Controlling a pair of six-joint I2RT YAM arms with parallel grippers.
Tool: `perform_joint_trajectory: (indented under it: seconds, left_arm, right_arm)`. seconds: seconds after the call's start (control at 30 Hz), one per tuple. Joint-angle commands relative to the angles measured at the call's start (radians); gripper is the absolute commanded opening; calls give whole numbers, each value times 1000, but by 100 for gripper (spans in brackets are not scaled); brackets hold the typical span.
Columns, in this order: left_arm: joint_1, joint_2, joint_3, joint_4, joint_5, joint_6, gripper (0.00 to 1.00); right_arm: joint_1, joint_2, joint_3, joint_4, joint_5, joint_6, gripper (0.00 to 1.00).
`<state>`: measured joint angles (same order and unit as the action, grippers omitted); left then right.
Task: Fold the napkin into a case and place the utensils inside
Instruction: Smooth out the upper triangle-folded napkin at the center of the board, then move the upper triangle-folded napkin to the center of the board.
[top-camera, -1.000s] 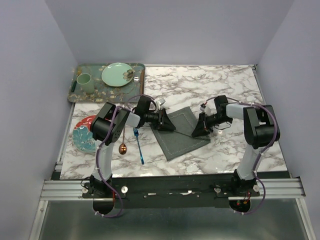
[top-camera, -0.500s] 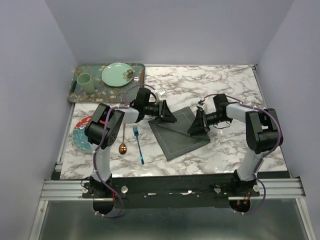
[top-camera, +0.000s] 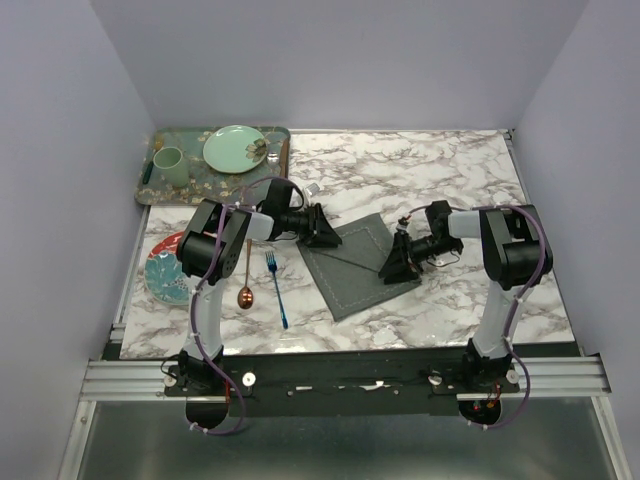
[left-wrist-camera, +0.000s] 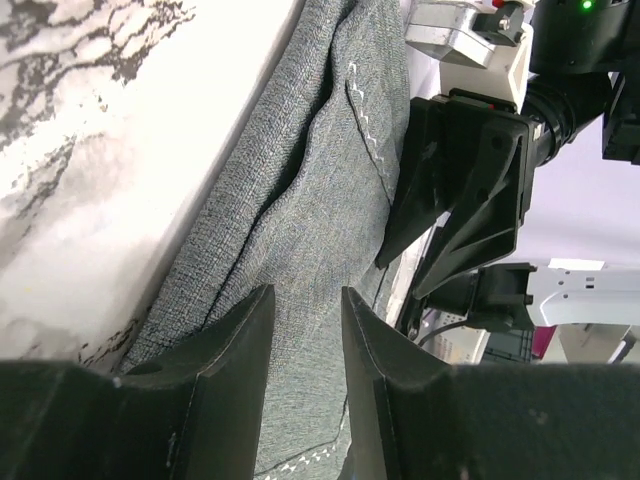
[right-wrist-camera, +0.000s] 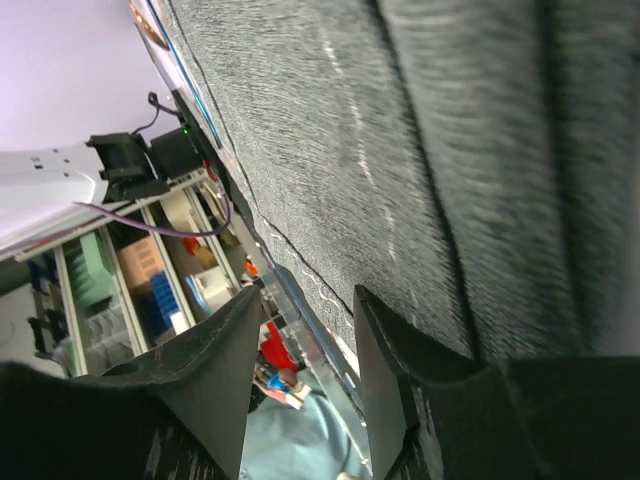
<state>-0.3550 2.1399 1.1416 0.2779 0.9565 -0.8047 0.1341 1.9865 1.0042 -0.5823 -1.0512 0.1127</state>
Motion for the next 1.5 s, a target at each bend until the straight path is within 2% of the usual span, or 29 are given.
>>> perform_joint_trajectory:
  seconds: [0.0, 0.2, 0.33, 0.4, 0.53, 0.6, 0.77, 0.9, 1.13, 1.33, 1.47]
  left_arm:
    - [10, 48, 23, -60, -38, 52, 42]
    - [17, 40, 23, -57, 3, 50, 42]
    - [16, -38, 50, -65, 62, 114, 48]
    - [14, -93, 85, -121, 70, 175, 49]
    - [14, -181, 148, -432, -7, 427, 50]
    - [16, -236, 152, -503, -70, 574, 50]
    - [14, -331, 103, -644, -209, 774, 50]
    - [14, -305, 129, -764, -260, 861, 50]
    - [13, -261, 162, -812, -312, 933, 50]
    - [13, -192, 285, -887, -302, 1015, 51]
    - [13, -126, 421, -928, -298, 1049, 51]
  right_arm:
    - [-28, 37, -24, -24, 160, 15, 50]
    - [-36, 28, -18, -59, 136, -39, 49]
    - [-34, -113, 14, -90, -8, -105, 48]
    - [-34, -207, 65, -120, -15, -142, 48]
    - [-34, -255, 178, -186, 72, -211, 47]
    - [-34, -242, 221, -202, 190, -248, 46]
    - [-34, -173, 270, -182, 347, -251, 46]
    - [-33, -111, 293, -142, 388, -238, 45]
    - [-28, -51, 263, -122, 428, -269, 45]
    - [7, -71, 179, -131, 424, -285, 41]
    - [24, -87, 119, -148, 407, -289, 37]
